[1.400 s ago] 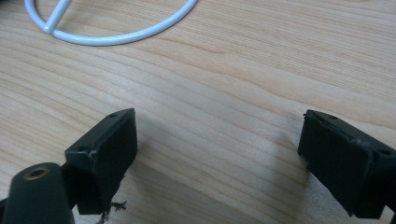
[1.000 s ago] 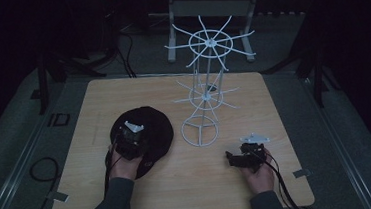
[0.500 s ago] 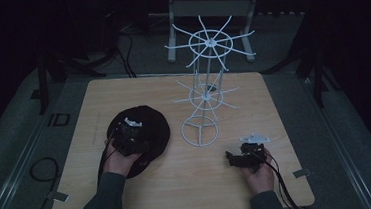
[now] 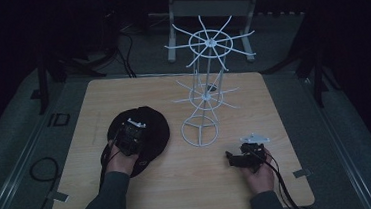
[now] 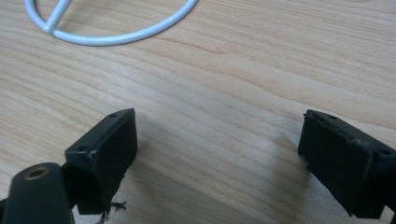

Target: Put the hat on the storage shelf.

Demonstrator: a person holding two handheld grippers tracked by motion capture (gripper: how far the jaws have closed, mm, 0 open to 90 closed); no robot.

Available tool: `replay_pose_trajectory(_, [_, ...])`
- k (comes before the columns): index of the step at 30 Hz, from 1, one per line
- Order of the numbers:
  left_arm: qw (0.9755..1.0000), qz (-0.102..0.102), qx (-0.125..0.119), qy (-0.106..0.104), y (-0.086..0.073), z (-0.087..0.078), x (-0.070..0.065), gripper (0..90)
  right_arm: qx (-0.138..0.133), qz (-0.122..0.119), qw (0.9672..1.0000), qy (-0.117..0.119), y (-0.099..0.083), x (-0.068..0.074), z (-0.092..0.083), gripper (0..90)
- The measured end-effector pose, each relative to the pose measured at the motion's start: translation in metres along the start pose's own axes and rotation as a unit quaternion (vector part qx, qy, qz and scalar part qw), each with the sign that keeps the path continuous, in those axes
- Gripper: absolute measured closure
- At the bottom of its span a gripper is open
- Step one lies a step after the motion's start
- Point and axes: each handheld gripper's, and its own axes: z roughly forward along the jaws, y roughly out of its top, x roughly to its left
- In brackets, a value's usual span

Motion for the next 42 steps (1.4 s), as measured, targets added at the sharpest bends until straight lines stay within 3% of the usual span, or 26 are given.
replay_pose_trajectory(7, [0.9991, -0.003, -0.036, -0.023, 0.000, -0.014, 0.009, 84.6, 0.000, -0.001, 1.0000, 0.000, 0.000, 0.000, 0.000, 11.5])
replay_pose_trajectory(13, [0.9964, -0.015, -0.076, -0.034, -0.001, -0.029, 0.020, 84.8, 0.000, 0.001, 1.0000, 0.000, 0.000, 0.000, 0.000, 11.5])
replay_pose_trajectory(26, [0.9925, -0.021, -0.115, -0.035, 0.000, -0.048, 0.032, 84.9, 0.000, 0.002, 1.0000, 0.000, 0.000, 0.000, 0.000, 11.5])
replay_pose_trajectory(35, [0.9881, -0.033, -0.140, -0.053, -0.001, -0.057, 0.040, 84.9, 0.001, 0.001, 1.0000, 0.000, 0.000, 0.000, 0.000, 11.5])
replay_pose_trajectory(42, [0.9831, -0.038, -0.164, -0.071, -0.001, -0.065, 0.043, 84.9, 0.001, 0.001, 1.0000, 0.000, 0.000, 0.000, 0.000, 11.5])
